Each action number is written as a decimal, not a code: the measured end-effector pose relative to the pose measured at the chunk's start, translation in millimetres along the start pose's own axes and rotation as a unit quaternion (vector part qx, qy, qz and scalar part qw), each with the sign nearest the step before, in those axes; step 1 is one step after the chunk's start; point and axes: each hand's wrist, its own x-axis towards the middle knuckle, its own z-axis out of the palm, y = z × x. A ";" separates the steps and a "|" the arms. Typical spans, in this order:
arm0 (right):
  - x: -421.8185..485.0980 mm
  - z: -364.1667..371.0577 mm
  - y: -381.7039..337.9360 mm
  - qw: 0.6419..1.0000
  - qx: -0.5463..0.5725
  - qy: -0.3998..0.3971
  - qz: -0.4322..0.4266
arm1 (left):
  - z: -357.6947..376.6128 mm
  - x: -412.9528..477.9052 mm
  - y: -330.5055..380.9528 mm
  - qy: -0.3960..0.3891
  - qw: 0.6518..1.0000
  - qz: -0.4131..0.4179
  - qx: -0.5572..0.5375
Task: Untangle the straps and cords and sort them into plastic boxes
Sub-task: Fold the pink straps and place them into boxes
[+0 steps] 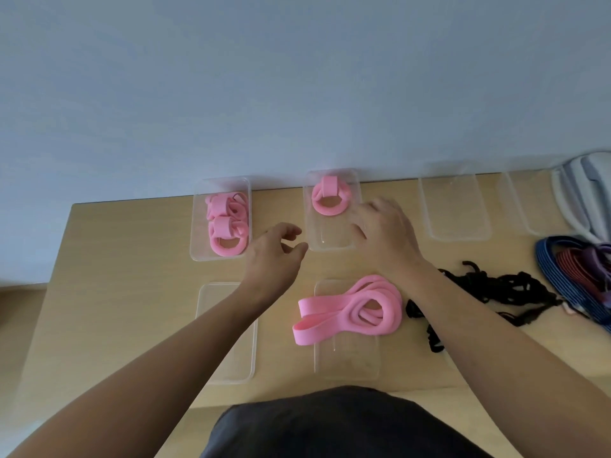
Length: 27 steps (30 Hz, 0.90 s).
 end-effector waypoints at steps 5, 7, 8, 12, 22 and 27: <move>-67.7 1.3 1.2 0.989 -0.037 -0.114 0.089 | 2.7 -22.3 -13.7 -0.028 0.999 0.037 0.026; -86.0 3.7 -0.8 0.969 -0.108 -0.208 0.085 | 4.7 -31.2 -17.5 -0.046 0.997 0.053 0.043; -92.8 4.8 -2.2 0.964 -0.126 -0.221 0.076 | 5.5 -34.6 -18.2 -0.056 0.995 0.060 0.052; -99.5 -4.4 -12.0 0.974 -0.128 -0.170 0.082 | 2.3 -42.0 -15.6 -0.101 0.986 0.099 0.090; -113.8 -81.9 -72.5 0.986 0.153 -0.030 0.061 | -21.0 -72.6 16.5 -0.259 0.934 0.203 0.139; -121.2 -132.1 -104.2 0.971 0.219 0.076 0.058 | -45.7 -85.0 34.5 -0.248 0.953 0.174 -0.019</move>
